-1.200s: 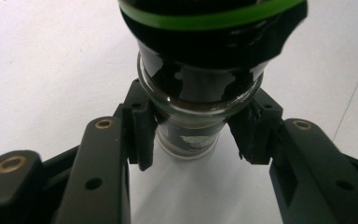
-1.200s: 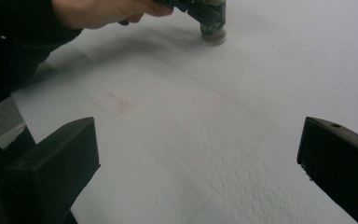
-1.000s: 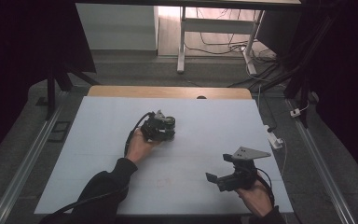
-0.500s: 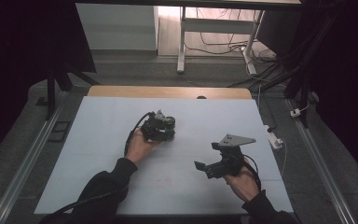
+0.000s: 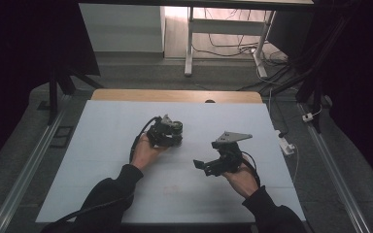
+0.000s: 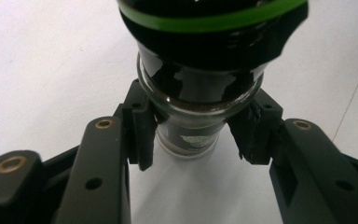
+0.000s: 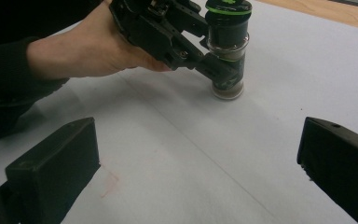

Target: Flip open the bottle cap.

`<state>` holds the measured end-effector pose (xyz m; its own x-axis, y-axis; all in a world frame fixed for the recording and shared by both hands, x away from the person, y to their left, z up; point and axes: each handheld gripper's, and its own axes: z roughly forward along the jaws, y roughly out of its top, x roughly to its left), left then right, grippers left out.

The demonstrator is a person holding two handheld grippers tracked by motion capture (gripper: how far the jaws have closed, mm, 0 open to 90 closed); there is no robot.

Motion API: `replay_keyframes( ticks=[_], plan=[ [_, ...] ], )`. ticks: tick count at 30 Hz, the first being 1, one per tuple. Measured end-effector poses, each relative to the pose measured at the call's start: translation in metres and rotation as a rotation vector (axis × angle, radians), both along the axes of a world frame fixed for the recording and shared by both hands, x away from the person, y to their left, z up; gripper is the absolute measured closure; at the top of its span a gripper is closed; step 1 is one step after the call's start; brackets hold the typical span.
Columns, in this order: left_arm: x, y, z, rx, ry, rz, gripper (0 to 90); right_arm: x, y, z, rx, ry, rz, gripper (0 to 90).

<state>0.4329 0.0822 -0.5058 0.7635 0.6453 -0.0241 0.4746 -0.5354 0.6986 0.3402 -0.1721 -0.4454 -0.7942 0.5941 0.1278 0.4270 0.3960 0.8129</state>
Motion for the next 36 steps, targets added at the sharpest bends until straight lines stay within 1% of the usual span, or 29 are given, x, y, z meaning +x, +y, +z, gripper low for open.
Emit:
replay_keyframes(
  ticks=[3, 8, 12, 18, 24, 31, 33, 36],
  plan=[
    [0.000, 0.000, 0.000, 0.000, 0.000, 0.000, 53.6, 0.005, 0.005, -0.002, -0.016, 0.000, -0.011, 0.0],
    [0.000, 0.000, 0.000, 0.000, 0.001, 0.000, 53.6, 0.015, 0.012, -0.002, -0.012, 0.003, -0.019, 0.0],
    [0.000, 0.000, 0.000, 0.001, 0.001, 0.000, 53.6, 0.023, 0.018, -0.003, -0.020, 0.012, -0.015, 0.0],
    [0.000, 0.000, 0.000, 0.001, 0.001, 0.000, 53.6, 0.037, 0.028, -0.008, -0.054, 0.019, -0.024, 0.0],
    [0.000, 0.000, 0.000, 0.000, 0.002, -0.001, 53.6, 0.048, 0.036, -0.012, -0.082, 0.015, -0.035, 0.0],
    [0.000, 0.000, 0.000, 0.000, 0.002, 0.000, 53.6, 0.059, 0.045, -0.016, -0.116, -0.005, -0.028, 0.3],
    [0.000, 0.000, 0.000, 0.000, 0.002, 0.000, 53.6, 0.061, 0.046, -0.017, -0.122, -0.012, -0.027, 5.6],
    [0.000, 0.000, 0.000, 0.000, 0.003, 0.000, 53.6, 0.064, 0.047, -0.017, -0.124, -0.011, -0.009, 18.6]
  ],
)
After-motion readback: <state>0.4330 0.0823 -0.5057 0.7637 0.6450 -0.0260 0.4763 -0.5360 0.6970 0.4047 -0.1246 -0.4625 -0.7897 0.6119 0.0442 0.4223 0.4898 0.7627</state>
